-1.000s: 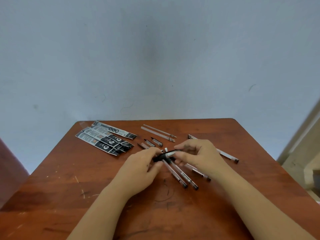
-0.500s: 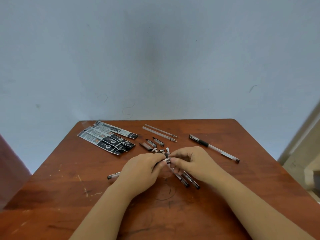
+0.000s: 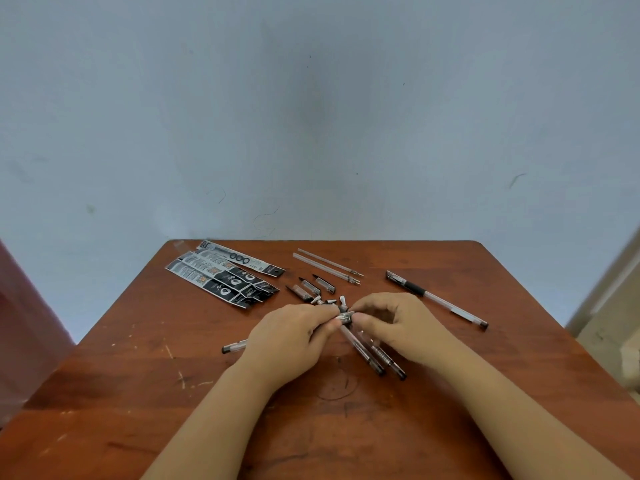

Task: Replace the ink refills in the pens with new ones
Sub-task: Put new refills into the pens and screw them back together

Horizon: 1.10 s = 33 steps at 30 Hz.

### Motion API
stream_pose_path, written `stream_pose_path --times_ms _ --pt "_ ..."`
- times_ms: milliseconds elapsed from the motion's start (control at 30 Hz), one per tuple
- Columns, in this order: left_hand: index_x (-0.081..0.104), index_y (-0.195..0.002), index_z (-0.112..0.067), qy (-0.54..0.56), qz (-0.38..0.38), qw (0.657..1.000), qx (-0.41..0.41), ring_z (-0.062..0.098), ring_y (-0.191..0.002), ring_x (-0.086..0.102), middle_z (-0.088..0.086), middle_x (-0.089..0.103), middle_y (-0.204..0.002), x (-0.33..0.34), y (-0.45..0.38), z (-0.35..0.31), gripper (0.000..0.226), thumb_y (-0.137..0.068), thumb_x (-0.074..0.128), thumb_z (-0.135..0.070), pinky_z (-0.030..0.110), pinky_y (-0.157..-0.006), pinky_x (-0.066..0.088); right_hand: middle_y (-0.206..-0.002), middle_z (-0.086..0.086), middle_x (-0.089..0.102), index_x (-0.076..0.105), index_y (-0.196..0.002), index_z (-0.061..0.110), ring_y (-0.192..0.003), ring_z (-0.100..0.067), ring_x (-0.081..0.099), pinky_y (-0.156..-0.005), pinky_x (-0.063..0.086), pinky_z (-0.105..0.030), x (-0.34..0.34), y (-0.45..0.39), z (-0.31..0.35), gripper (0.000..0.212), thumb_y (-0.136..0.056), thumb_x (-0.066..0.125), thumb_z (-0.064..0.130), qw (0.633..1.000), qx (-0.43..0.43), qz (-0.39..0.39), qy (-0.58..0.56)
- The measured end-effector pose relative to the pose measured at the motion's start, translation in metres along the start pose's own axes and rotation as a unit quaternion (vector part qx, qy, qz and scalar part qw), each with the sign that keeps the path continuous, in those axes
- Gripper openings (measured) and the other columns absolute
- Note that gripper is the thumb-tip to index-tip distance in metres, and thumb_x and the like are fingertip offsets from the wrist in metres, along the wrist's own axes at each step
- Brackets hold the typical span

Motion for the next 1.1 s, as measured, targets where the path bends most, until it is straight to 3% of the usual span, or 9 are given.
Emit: stream_pose_path --times_ms 100,300,467,600,733,833,933,1033,1100 --pt "0.06 -0.105 -0.026 0.007 -0.001 1.0 0.005 0.011 -0.08 0.056 -0.006 0.064 -0.085 0.0 0.0 0.0 0.047 -0.083 0.022 -0.045 0.027 -0.065 0.043 -0.063 0.009 0.061 0.06 -0.076 0.032 -0.053 0.002 0.057 -0.055 0.049 -0.013 0.002 0.0 -0.001 0.027 -0.086 0.053 0.008 1.0 0.007 0.015 -0.024" --pt "0.055 -0.113 -0.032 0.002 0.007 1.0 -0.011 0.009 -0.081 0.056 -0.013 0.061 -0.085 -0.001 0.001 0.0 0.026 -0.094 0.037 -0.037 0.025 -0.066 0.041 -0.056 0.01 0.062 0.063 -0.08 0.024 -0.051 0.003 0.058 -0.053 0.046 -0.01 0.002 0.002 -0.002 0.023 -0.085 0.054 0.004 0.998 0.014 -0.002 -0.057" --pt "0.057 -0.11 -0.029 0.017 0.043 0.999 -0.018 0.008 -0.082 0.056 -0.007 0.066 -0.093 0.0 0.0 0.001 0.025 -0.094 0.039 -0.037 0.026 -0.072 0.044 -0.071 0.01 0.064 0.06 -0.082 0.03 -0.055 0.005 0.06 -0.056 0.048 -0.011 0.004 0.001 -0.003 0.028 -0.084 0.055 0.002 0.999 0.015 -0.011 -0.05" --pt "0.056 -0.111 -0.028 0.005 0.042 0.998 -0.047 0.007 -0.08 0.055 -0.007 0.064 -0.095 -0.007 -0.001 0.002 0.03 -0.091 0.04 -0.043 0.024 -0.072 0.044 -0.069 0.007 0.066 0.06 -0.073 0.034 -0.056 0.001 0.06 -0.06 0.052 -0.017 0.001 0.003 0.0 0.033 -0.082 0.056 0.003 0.998 0.01 -0.066 -0.02" --pt "0.056 -0.083 -0.022 0.099 -0.053 0.985 -0.129 0.005 -0.063 0.048 -0.005 0.057 -0.071 -0.025 0.001 0.013 0.019 -0.093 0.039 -0.022 0.026 -0.064 0.04 -0.07 0.009 0.065 0.06 -0.071 0.031 -0.058 0.008 0.059 -0.055 0.046 -0.005 -0.01 0.005 0.002 0.03 -0.08 0.059 0.003 0.99 0.02 -0.139 -0.029" --pt "0.052 -0.071 -0.014 0.127 -0.12 0.962 -0.211 0.014 -0.062 0.047 0.006 0.059 -0.07 -0.034 0.004 0.029 0.022 -0.088 0.04 -0.007 0.03 -0.064 0.038 -0.073 0.015 0.062 0.066 -0.078 0.026 -0.063 0.008 0.058 -0.06 0.043 0.0 -0.01 0.003 0.0 0.022 -0.079 0.063 0.003 0.988 0.008 -0.146 0.046" --pt "0.055 -0.084 -0.014 0.076 -0.096 0.964 -0.236 0.013 -0.066 0.047 0.001 0.058 -0.076 -0.033 0.003 0.039 0.017 -0.09 0.039 -0.013 0.025 -0.061 0.035 -0.075 0.008 0.065 0.072 -0.081 0.012 -0.063 0.005 0.054 -0.07 0.041 0.0 0.001 -0.005 0.003 0.015 -0.073 0.068 0.0 0.963 -0.057 -0.151 0.216" --pt "0.057 -0.105 -0.016 0.045 -0.079 0.965 -0.248 0.017 -0.088 0.052 0.002 0.061 -0.101 -0.032 0.002 0.048 0.021 -0.093 0.04 -0.018 0.027 -0.075 0.039 -0.066 0.005 0.07 0.071 -0.068 0.018 -0.062 -0.007 0.063 -0.056 0.05 -0.019 0.021 -0.018 0.013 0.011 -0.06 0.069 0.01 0.929 -0.125 -0.099 0.334" --pt "0.057 -0.112 -0.02 0.033 -0.097 0.962 -0.253 0.017 -0.101 0.052 0.001 0.06 -0.111 -0.035 0.003 0.051 0.024 -0.094 0.042 -0.021 0.027 -0.082 0.039 -0.059 0.007 0.068 0.069 -0.062 0.021 -0.057 -0.014 0.063 -0.048 0.037 -0.016 0.03 -0.027 0.028 0.01 -0.054 0.073 0.015 0.91 -0.142 -0.102 0.377"
Point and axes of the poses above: each hand's wrist, its own y-axis away from the middle knuckle, its own x-axis out of the palm, z = x × y, the point moved 3 cm from there along -y, towards the middle knuckle
